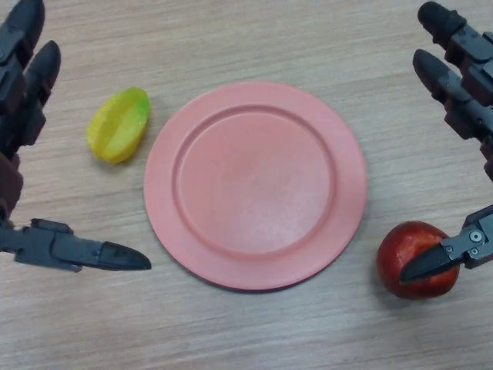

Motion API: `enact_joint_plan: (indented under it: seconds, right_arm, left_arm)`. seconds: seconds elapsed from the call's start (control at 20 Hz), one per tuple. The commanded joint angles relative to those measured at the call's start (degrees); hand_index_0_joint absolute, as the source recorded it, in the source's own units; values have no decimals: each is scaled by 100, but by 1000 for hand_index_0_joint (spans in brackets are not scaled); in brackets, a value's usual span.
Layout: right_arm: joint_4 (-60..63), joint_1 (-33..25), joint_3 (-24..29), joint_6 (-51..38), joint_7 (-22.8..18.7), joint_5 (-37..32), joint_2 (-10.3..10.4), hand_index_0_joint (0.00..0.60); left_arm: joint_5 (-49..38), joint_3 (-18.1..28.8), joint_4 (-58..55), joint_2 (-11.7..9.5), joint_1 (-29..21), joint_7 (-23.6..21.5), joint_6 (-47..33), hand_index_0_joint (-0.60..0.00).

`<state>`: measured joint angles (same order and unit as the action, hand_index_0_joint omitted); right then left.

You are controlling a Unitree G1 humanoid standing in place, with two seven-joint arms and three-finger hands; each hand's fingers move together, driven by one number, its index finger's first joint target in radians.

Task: Pick up the red apple and place it on the plate

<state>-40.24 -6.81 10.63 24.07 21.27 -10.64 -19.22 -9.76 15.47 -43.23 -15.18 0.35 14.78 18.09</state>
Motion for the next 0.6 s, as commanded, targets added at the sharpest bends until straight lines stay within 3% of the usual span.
enact_joint_plan:
  seconds: [0.05,0.2,0.45,0.6]
  right_arm:
    - [-242,-162,303,-835,-56,-197,-113,0]
    - [-157,-67,347,-993,-38,-183,-101,0]
    - [939,466,683,-2263,399,892,-98,0]
    - [1742,607,757,-3039,277,1484,-91,0]
  left_arm:
    - [-72,385,-176,-314,-260,-38,-745,0]
    - [-156,484,-140,-417,-344,20,-645,0]
    - [-42,424,269,-418,-382,-171,-1070,0]
    - [-79,500,352,-520,-476,-141,-1056,0]
